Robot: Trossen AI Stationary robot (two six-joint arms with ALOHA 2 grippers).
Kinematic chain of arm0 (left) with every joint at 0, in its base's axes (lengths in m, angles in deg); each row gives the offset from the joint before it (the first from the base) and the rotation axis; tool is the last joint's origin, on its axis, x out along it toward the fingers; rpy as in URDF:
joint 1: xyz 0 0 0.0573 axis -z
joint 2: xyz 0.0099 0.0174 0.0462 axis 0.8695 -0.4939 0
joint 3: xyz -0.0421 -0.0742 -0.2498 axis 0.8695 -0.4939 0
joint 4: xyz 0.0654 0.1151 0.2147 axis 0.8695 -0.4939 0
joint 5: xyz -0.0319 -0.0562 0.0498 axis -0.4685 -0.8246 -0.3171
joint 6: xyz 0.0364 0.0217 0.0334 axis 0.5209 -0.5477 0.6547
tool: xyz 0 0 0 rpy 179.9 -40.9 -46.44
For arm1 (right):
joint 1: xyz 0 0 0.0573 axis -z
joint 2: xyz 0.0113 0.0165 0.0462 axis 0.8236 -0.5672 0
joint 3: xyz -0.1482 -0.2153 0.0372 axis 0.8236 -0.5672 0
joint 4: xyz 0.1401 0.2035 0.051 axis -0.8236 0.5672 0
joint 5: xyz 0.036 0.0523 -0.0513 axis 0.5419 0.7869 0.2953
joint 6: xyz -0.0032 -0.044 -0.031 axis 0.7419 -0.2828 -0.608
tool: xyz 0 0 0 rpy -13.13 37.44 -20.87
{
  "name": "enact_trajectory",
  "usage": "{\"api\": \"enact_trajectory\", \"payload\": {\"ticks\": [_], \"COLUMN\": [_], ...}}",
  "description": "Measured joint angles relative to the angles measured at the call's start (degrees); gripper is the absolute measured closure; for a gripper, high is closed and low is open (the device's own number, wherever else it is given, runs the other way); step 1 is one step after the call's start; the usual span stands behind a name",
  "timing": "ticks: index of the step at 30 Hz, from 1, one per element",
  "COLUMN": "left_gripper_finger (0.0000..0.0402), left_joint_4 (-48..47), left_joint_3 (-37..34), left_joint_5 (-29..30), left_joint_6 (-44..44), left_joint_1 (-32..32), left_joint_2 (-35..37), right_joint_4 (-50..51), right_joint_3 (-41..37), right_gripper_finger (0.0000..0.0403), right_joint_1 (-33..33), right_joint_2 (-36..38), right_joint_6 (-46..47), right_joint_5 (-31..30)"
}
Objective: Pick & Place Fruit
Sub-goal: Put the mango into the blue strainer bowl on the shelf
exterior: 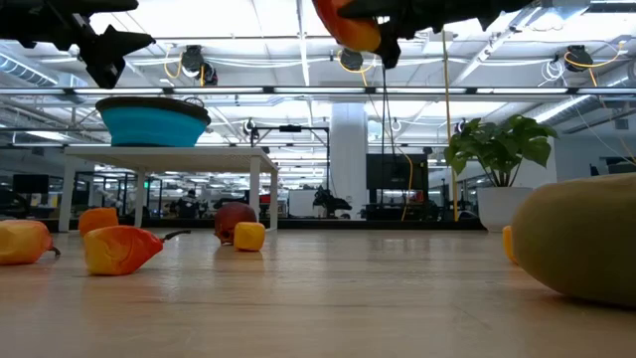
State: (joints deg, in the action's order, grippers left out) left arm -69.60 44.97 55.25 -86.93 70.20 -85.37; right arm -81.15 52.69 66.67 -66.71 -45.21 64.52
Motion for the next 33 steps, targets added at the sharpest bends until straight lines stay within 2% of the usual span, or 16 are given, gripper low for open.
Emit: {"api": "enact_trajectory", "payload": {"ticks": [4, 10, 19, 27, 33], "left_gripper_finger": [0.0192, 0.0192, 0.0192, 0.0192, 0.0192], "left_joint_4": [1.03, 7.82, 19.54, 31.29, 31.35], "left_joint_3": [0.0, 0.0, 0.0, 0.0, 4.2], "left_joint_5": [2.13, 2.57, 4.35, 6.5, 9.57], "left_joint_6": [-0.48, 4.07, 8.83, 11.29, 13.49], "left_joint_1": [-0.02, 0.0, 0.0, 0.0, 0.0], "left_joint_2": [-0.02, -2.46, -12.34, -21.56, -27.51], "right_joint_4": [-2.08, -2.11, -8.07, -8.62, -9.15], "right_joint_3": [-0.14, -0.17, 0.05, -0.1, -0.04], "right_gripper_finger": [0.0181, 0.0181, 0.0182, 0.0182, 0.018], "right_joint_1": [-1.25, -2.84, -4.0, -3.97, -4.02], "right_joint_2": [-0.33, -1.22, -3.98, -5.38, -5.25], "right_joint_6": [2.7, 4.1, 5.07, 5.92, 5.55], "right_joint_5": [-0.09, -0.31, -0.34, -0.35, -0.33]}}
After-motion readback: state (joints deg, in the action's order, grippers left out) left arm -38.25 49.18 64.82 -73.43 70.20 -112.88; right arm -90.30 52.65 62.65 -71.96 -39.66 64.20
